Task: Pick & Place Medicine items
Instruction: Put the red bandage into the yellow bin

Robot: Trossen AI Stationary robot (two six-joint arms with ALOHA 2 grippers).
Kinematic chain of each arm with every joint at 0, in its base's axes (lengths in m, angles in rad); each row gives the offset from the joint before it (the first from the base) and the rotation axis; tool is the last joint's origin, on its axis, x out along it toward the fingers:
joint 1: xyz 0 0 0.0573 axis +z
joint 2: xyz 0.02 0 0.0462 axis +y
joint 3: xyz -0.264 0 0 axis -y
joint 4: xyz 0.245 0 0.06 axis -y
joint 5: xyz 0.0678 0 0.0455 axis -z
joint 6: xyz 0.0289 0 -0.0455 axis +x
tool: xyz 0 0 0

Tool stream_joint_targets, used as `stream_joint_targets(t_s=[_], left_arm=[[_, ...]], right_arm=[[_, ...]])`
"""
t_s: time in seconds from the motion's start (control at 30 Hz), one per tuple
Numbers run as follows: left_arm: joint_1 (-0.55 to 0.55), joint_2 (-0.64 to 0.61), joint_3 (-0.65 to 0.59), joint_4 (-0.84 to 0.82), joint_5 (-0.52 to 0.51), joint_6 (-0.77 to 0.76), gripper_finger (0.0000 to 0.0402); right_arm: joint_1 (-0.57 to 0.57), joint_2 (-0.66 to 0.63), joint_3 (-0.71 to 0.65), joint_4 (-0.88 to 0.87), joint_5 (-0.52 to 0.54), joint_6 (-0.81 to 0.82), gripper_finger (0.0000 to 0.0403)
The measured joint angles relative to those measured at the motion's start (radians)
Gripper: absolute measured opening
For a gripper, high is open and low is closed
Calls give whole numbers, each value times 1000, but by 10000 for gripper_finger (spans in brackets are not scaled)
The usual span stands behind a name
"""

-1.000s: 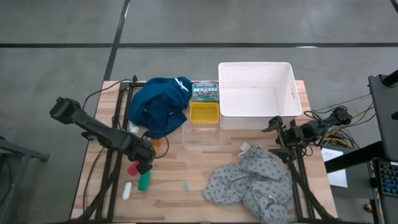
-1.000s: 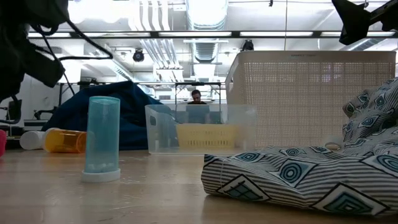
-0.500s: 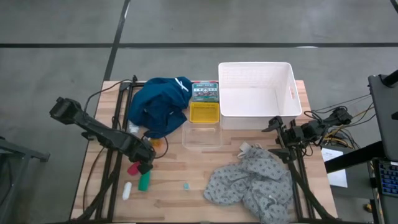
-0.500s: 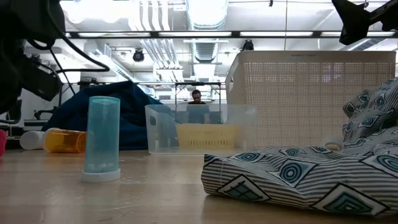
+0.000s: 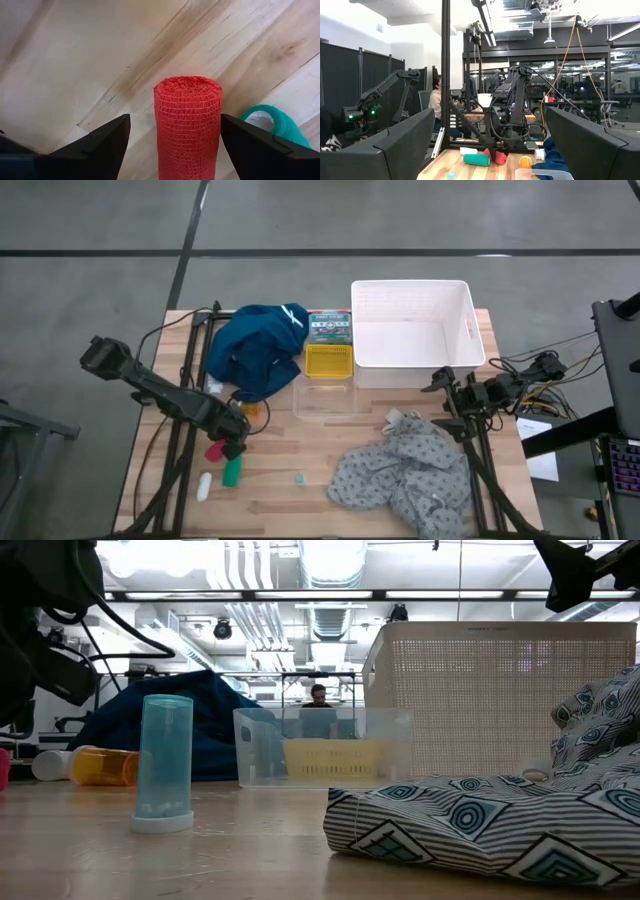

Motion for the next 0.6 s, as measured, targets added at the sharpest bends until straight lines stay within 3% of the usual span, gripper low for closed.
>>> stream_joint_targets(t_s=[0.6], left_arm=[[0, 0, 0, 12, -4, 3, 198]], right_arm=[[0, 0, 0, 0, 0, 0, 380]])
